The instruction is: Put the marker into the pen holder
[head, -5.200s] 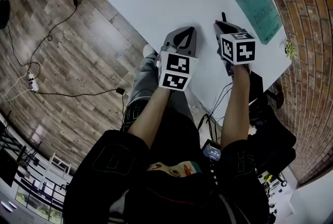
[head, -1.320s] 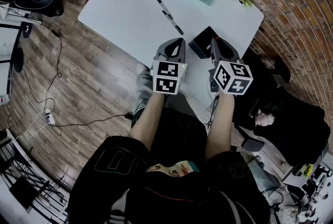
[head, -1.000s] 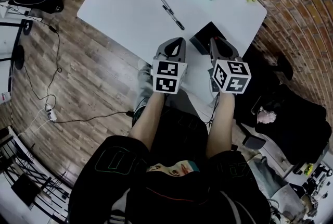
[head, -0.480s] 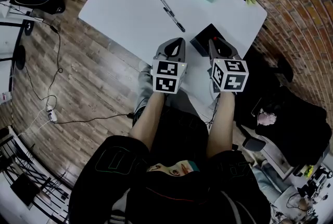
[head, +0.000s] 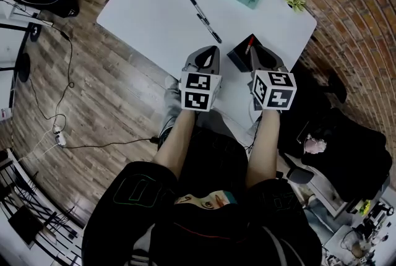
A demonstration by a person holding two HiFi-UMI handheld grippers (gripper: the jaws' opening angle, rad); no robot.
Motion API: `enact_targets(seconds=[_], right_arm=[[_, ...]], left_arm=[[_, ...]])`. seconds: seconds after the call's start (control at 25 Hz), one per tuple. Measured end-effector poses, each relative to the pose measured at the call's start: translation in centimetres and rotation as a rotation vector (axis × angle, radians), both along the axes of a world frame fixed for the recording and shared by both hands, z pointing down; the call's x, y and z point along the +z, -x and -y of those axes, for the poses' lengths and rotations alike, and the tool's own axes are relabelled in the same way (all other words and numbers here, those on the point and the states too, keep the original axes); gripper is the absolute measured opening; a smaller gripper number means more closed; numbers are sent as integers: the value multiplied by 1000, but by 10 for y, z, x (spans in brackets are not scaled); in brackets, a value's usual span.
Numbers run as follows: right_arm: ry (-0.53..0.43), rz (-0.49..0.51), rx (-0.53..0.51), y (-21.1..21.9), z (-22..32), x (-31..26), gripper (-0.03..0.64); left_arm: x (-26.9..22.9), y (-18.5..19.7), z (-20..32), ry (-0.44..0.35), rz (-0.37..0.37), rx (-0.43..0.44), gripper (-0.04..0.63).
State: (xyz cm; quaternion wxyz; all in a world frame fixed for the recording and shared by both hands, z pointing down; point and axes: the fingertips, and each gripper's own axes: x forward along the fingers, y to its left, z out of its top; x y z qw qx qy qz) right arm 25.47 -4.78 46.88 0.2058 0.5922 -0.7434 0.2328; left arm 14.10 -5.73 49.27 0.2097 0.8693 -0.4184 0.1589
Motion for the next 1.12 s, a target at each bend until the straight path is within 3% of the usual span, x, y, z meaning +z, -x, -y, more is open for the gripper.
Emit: enact_targets(seconds=[0.08,0.52,1.12], right_arm=[[-7,1,-5,2,3,-5,6],[-69,33,-67,35,36,-27,6],[-42,46,-177,98,78,-20,6]], left_arm=[[-3,4,3,-6,-5,-11,9],[-8,41,27,-11,-11,-92,8],[7,89,59,36,-4,-169,9]])
